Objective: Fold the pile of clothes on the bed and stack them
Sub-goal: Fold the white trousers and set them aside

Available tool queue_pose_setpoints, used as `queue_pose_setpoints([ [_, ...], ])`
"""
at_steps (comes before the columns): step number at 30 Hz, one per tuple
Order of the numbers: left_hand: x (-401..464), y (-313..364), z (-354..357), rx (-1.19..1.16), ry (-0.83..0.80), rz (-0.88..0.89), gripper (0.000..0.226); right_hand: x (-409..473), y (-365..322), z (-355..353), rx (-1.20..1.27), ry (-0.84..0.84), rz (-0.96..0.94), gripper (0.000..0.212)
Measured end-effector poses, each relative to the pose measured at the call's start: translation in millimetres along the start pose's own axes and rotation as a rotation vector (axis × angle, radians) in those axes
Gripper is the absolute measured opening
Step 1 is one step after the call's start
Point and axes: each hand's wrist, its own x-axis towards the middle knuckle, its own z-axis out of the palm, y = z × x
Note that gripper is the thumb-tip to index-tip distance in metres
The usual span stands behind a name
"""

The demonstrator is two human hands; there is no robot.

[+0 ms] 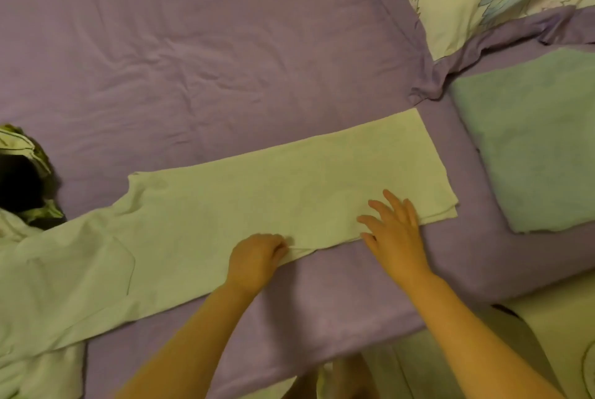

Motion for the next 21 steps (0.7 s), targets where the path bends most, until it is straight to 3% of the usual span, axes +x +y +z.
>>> queue_pose_setpoints([
  [3,13,-7,-19,-0.306,0.006,-0.127,0.015,-7,-20,5,0.094,-0.031,0.026,0.033],
  [7,36,-18,-40,-0.491,0.028,-0.109,0.004,6,-40,-3,0.132,-0.001,0.044,0.022],
  [11,35,-15,-31,-0.413,-0.037,-0.018,0.028,26,-40,-2,0.073,-0.173,-0.034,0.017],
  [16,2,-22,4,-0.282,-0.091,0.122,0.022,5,-24,16,0.06,-0.246,-0.226,0.022],
  [18,-5,-24,13,-0.246,-0.079,0.138,0.036,2,-23,22,0.077,-0.22,-0.214,0.024],
  [21,-4,-25,21,-0.188,-0.019,0.168,0.035,6,-25,27,0.101,-0.121,-0.229,0.022],
])
